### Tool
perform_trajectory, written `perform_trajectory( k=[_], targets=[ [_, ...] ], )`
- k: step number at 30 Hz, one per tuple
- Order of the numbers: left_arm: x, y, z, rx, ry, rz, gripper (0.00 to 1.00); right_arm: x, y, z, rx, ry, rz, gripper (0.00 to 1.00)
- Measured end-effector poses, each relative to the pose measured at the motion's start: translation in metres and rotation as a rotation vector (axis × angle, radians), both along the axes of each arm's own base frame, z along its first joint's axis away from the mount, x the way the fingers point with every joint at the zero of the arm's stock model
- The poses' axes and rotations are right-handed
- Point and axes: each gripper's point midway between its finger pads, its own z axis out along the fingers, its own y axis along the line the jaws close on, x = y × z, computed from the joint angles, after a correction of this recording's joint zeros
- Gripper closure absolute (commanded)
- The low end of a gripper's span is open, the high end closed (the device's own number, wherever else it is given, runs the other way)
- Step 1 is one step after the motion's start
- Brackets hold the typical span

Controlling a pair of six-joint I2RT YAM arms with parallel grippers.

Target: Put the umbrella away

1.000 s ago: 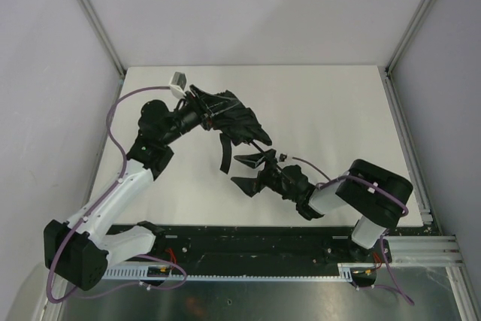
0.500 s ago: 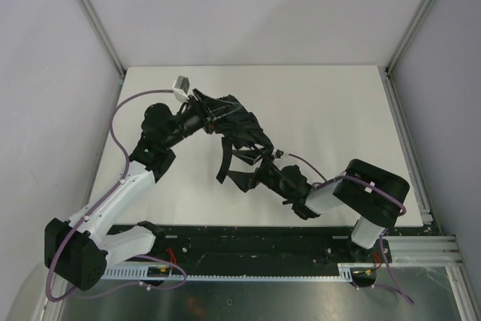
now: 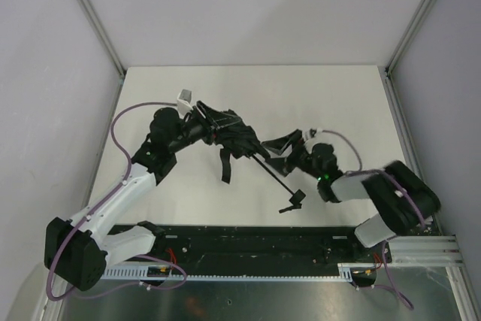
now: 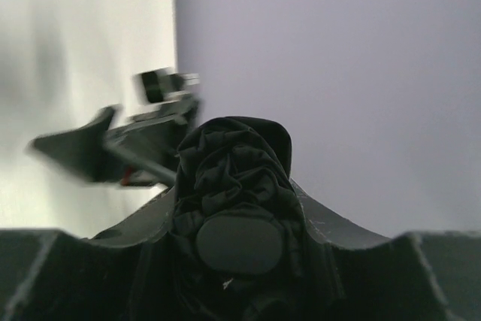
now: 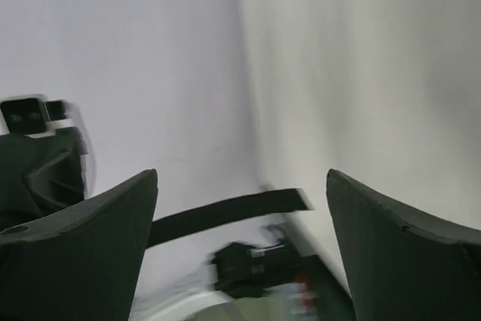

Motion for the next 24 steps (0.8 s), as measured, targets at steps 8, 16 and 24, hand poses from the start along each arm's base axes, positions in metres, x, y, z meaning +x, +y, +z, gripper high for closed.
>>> perform_trajectory(
  k=[8,16,24],
  targets=[
    [-0.005,0.008,-0.074,0.183,0.089,0.005,1.0,0.026,-0.054,0.084,-0.506,-0.565,0.028,0.01],
    [-0.013,0.021,-0.075,0.261,-0.032,0.002,1.0,0.027,-0.054,0.153,-0.648,-0.835,0.093,0.01],
    [0.002,0.023,0.06,0.141,-0.382,0.057,1.0,0.037,-0.079,0.112,-0.74,-0.655,0.098,0.02]
  ],
)
